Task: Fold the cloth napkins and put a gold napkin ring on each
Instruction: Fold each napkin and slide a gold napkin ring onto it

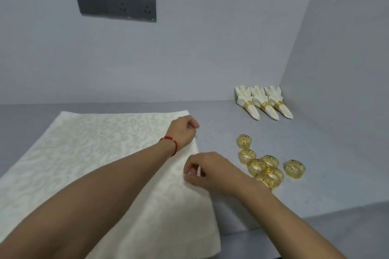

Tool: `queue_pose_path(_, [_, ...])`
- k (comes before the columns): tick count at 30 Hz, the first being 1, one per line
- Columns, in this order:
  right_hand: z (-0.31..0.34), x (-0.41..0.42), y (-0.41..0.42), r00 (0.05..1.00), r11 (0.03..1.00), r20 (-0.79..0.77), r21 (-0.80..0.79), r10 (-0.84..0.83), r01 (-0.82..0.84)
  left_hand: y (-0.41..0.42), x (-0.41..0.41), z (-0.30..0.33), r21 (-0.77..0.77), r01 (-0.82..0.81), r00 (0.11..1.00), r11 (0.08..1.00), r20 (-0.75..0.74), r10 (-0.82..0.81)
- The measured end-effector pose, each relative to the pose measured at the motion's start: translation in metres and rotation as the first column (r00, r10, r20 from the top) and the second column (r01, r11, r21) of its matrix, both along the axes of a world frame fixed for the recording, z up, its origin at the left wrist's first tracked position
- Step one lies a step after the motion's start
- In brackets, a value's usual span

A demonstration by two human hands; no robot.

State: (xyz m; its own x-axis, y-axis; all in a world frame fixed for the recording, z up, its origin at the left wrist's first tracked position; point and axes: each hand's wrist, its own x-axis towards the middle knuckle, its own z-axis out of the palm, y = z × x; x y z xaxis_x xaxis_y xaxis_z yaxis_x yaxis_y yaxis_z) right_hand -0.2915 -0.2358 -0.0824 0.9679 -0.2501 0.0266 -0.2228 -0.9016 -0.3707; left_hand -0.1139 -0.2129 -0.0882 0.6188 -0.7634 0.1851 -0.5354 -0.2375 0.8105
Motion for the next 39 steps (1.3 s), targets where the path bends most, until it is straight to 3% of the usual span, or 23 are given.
queue_pose_path(3, [-0.007, 0.002, 0.061, 0.986, 0.991, -0.091, 0.015, 0.137, -0.136, 0.081, -0.007, -0.002, 0.152, 0.076, 0.987, 0.985, 0.126, -0.095])
queue_pose_path(7, [-0.024, 0.006, 0.087, 0.986, 0.987, -0.089, 0.094, 0.142, -0.133, 0.180, -0.013, -0.012, 0.302, 0.118, 0.934, 0.946, 0.291, -0.209])
queue_pose_path(11, [-0.029, 0.008, 0.099, 0.980, 0.981, -0.154, 0.165, 0.125, -0.099, 0.265, -0.026, -0.017, 0.433, 0.198, 0.870, 0.879, 0.336, -0.362])
queue_pose_path(17, [-0.029, 0.015, 0.093, 0.985, 0.968, -0.128, 0.238, 0.116, -0.083, 0.291, -0.029, -0.030, 0.452, 0.253, 0.878, 0.855, 0.263, -0.399])
queue_pose_path(20, [-0.024, 0.017, 0.096, 0.999, 0.974, -0.040, 0.224, 0.032, -0.022, 0.286, -0.022, -0.030, 0.431, 0.196, 0.878, 0.881, 0.324, -0.353])
queue_pose_path(22, [-0.018, 0.011, 0.104, 0.999, 0.985, 0.031, 0.174, -0.020, 0.015, 0.283, -0.013, -0.028, 0.389, 0.119, 0.892, 0.913, 0.362, -0.271])
queue_pose_path(24, [-0.011, 0.002, 0.115, 0.999, 1.000, -0.032, 0.025, -0.011, 0.011, 0.283, -0.003, -0.024, 0.388, 0.087, 0.894, 0.918, 0.376, -0.243])
queue_pose_path(27, [-0.017, -0.009, 0.109, 0.991, 0.967, -0.133, -0.253, 0.005, -0.039, 0.294, 0.002, -0.020, 0.527, 0.037, 0.817, 0.849, 0.473, -0.330])
queue_pose_path(29, [-0.022, -0.014, 0.089, 0.996, 0.975, -0.052, -0.211, -0.073, 0.061, 0.309, 0.006, -0.022, 0.607, 0.010, 0.796, 0.795, 0.476, -0.373])
queue_pose_path(32, [-0.029, -0.020, 0.059, 0.968, 0.970, 0.124, 0.135, -0.218, 0.201, 0.341, 0.027, -0.019, 0.591, -0.103, 0.826, 0.800, 0.500, -0.262])
queue_pose_path(35, [-0.034, -0.020, 0.040, 0.883, 0.897, 0.278, 0.347, -0.378, 0.274, 0.375, 0.067, -0.012, 0.530, -0.315, 0.863, 0.788, 0.506, 0.004])
queue_pose_path(39, [-0.036, -0.015, 0.032, 0.786, 0.833, 0.369, 0.458, -0.497, 0.312, 0.408, 0.094, -0.008, 0.236, -0.458, 0.887, 0.857, 0.179, 0.425])
